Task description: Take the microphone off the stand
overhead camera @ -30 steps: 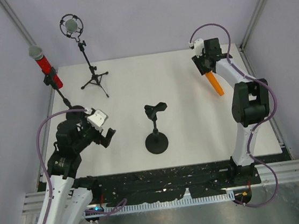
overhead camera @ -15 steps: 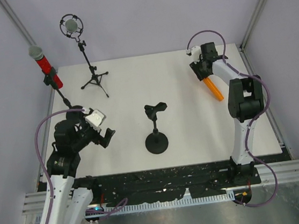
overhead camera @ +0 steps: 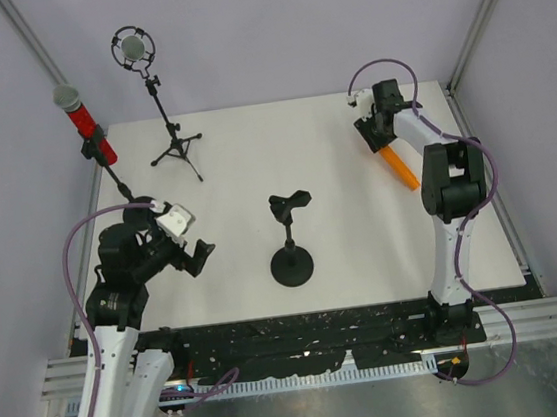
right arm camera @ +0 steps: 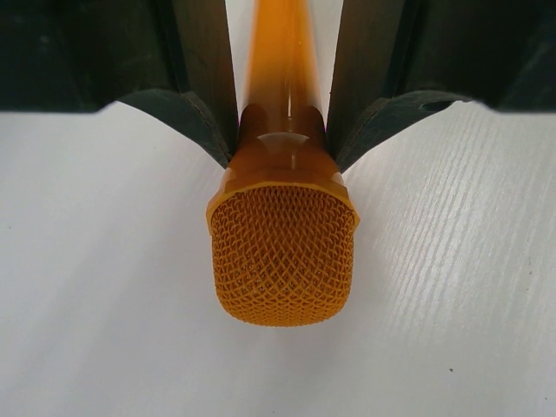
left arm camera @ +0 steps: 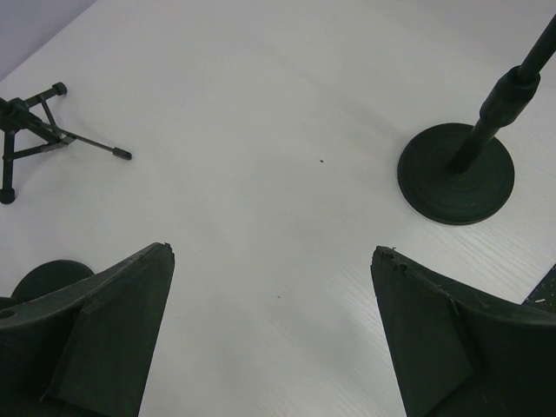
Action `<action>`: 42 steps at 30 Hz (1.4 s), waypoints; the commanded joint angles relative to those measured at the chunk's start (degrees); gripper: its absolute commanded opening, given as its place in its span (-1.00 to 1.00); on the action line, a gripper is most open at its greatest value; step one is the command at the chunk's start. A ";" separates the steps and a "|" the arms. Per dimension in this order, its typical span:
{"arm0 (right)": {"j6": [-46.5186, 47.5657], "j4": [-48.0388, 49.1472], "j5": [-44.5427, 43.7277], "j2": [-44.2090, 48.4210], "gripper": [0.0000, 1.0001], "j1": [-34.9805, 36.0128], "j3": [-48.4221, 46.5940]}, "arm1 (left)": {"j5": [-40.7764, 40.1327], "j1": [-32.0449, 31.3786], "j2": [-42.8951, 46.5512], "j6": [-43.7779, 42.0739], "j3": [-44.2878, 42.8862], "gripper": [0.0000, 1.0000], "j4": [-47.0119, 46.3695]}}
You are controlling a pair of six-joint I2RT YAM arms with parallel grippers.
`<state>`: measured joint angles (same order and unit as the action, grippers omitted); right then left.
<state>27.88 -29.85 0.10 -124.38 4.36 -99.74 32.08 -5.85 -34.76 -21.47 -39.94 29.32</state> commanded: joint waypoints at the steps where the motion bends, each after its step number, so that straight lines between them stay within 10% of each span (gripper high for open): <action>1: -0.63 -1.61 1.83 -0.60 -0.63 -0.23 -3.09 | 2.55 0.92 0.22 0.12 -0.13 0.99 -0.32; 42: -5.82 -7.42 4.82 -4.12 -0.22 8.74 -5.37 | 7.21 4.61 1.10 0.91 0.39 0.99 -0.67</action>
<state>21.23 -37.65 4.82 -128.66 12.95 -104.12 37.52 -2.00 -34.24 -21.37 -39.92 29.50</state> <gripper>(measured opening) 0.464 0.994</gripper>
